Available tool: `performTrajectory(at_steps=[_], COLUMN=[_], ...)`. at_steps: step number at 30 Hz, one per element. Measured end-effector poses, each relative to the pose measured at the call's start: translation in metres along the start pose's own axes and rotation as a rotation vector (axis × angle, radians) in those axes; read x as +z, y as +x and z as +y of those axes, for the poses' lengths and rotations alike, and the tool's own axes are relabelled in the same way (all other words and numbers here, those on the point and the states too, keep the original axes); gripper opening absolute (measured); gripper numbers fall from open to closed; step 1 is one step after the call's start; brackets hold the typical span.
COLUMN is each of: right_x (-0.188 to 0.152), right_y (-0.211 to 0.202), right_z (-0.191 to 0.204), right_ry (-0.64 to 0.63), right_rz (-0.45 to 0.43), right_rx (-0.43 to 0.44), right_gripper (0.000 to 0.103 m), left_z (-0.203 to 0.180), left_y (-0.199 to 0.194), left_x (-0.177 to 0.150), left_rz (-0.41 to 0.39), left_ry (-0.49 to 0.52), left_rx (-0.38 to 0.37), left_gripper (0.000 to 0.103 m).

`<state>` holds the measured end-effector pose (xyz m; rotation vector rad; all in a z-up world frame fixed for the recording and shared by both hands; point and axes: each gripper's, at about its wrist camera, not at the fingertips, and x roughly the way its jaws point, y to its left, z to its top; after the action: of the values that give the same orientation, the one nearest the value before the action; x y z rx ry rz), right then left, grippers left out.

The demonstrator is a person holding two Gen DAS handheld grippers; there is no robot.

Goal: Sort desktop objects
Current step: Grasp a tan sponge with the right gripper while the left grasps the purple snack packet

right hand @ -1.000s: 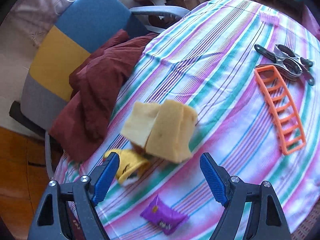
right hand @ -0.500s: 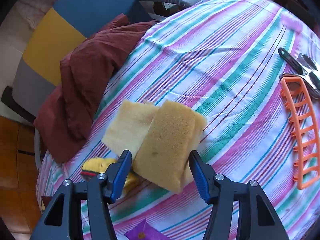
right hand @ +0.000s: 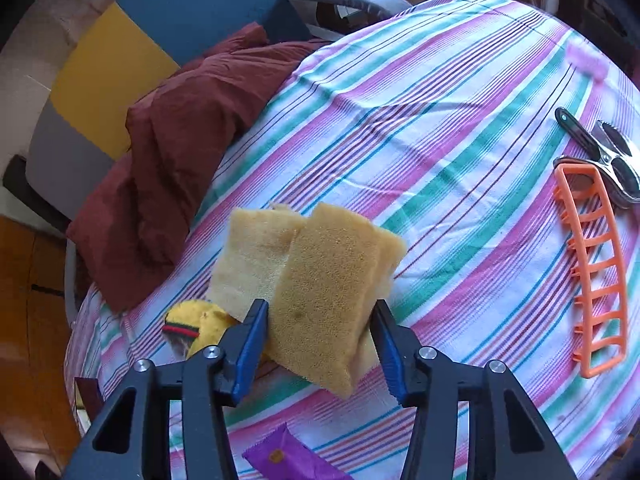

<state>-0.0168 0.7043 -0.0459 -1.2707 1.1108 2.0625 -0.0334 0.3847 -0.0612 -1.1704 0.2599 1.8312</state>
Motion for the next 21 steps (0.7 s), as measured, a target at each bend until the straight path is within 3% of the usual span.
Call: performTrajectory(at_steps=[4, 6, 14, 18, 21], right_x=[0.002, 0.001, 0.003, 0.003, 0.004], right_y=[0.004, 0.006, -0.003, -0.002, -0.003], right_z=[-0.008, -0.014, -0.016, -0.016, -0.02], right_ry=[0.024, 0.052, 0.034, 0.026, 0.038], right_rz=[0.026, 0.057, 0.022, 0.039, 0.035], right_rx=[-0.024, 0.005, -0.07, -0.067, -0.061], right_gripper=[0.054, 0.058, 0.054, 0.057, 0.057], left_z=[-0.009, -0.015, -0.065, -0.091, -0.097], left_y=[0.015, 0.02, 0.054, 0.073, 0.082], left_x=[0.01, 0.017, 0.038, 0.038, 0.038], left_rz=[0.02, 0.018, 0.053, 0.079, 0.09], left_ry=[0.023, 0.04, 0.2, 0.291, 0.301], left_rx=[-0.015, -0.035, -0.104, -0.122, -0.121], left_gripper=[0.049, 0.049, 0.051, 0.056, 0.057])
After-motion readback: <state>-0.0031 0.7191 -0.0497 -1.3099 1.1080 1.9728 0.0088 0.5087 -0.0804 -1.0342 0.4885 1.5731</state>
